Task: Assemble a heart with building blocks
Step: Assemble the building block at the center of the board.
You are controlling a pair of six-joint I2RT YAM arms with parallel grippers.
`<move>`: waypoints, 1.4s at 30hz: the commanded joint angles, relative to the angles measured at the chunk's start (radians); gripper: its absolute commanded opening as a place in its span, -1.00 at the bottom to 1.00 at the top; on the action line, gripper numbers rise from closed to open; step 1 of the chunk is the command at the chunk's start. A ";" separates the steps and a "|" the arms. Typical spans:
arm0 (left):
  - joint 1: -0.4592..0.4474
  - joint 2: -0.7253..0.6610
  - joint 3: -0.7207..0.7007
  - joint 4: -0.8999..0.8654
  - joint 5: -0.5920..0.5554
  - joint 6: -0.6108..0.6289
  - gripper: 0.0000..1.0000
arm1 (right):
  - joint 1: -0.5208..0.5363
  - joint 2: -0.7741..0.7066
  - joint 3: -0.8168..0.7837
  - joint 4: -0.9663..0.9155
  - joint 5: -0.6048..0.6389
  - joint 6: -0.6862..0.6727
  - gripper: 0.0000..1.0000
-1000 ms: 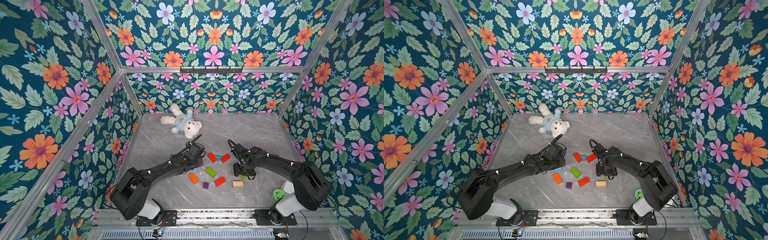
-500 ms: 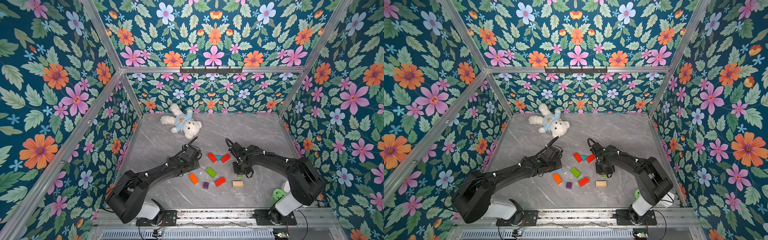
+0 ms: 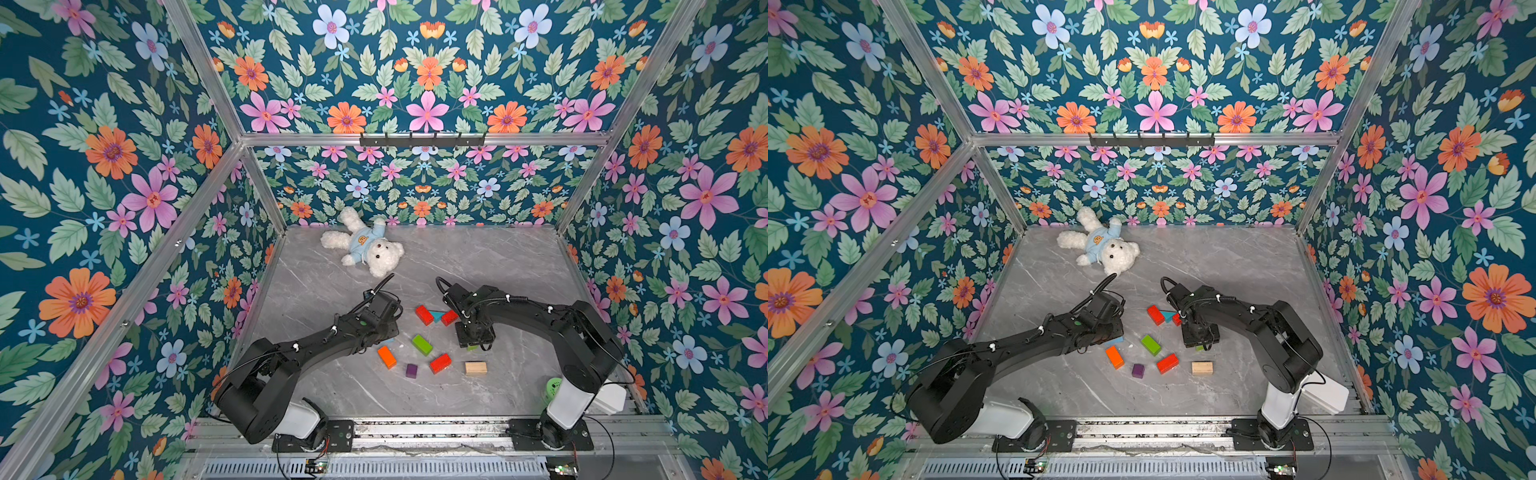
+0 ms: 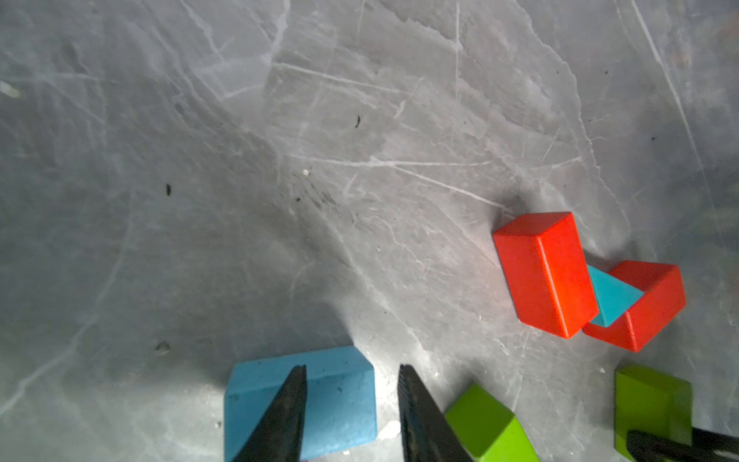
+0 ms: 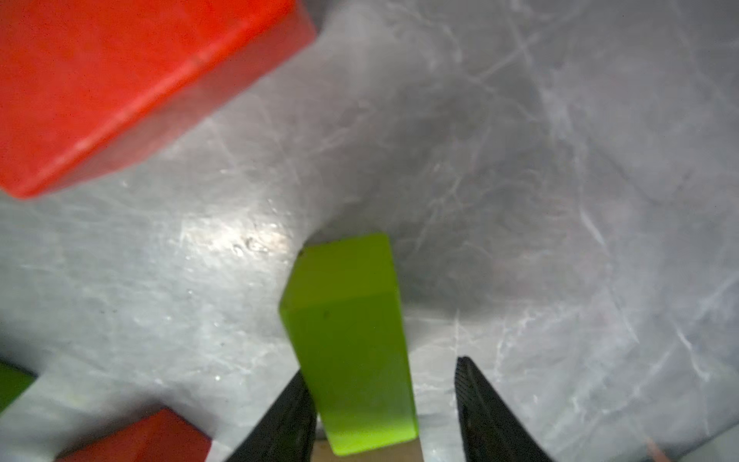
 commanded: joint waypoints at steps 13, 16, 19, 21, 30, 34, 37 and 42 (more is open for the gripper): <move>0.013 0.011 0.028 -0.025 -0.001 0.010 -0.18 | 0.000 -0.031 -0.052 0.064 -0.073 0.174 -0.07; 0.017 0.005 0.031 -0.031 -0.003 0.016 -0.18 | -0.006 -0.012 -0.026 0.064 -0.062 0.162 -0.08; 0.019 0.001 0.036 -0.040 -0.009 0.023 -0.18 | -0.009 0.014 0.012 0.037 -0.026 0.142 -0.09; 0.022 0.000 0.035 -0.042 -0.009 0.026 -0.18 | -0.015 0.026 0.027 0.030 -0.017 0.129 -0.09; 0.026 0.003 0.027 -0.036 -0.009 0.026 -0.18 | -0.022 0.049 0.032 0.060 -0.065 0.122 -0.09; 0.028 0.006 0.028 -0.034 -0.009 0.032 -0.18 | -0.021 0.051 0.035 0.071 -0.067 0.141 0.01; 0.030 0.002 0.027 -0.036 -0.011 0.037 -0.18 | -0.023 0.063 0.054 0.058 -0.041 0.154 0.05; 0.031 -0.002 0.028 -0.041 -0.019 0.048 -0.18 | -0.029 0.085 0.086 0.040 -0.042 0.184 0.06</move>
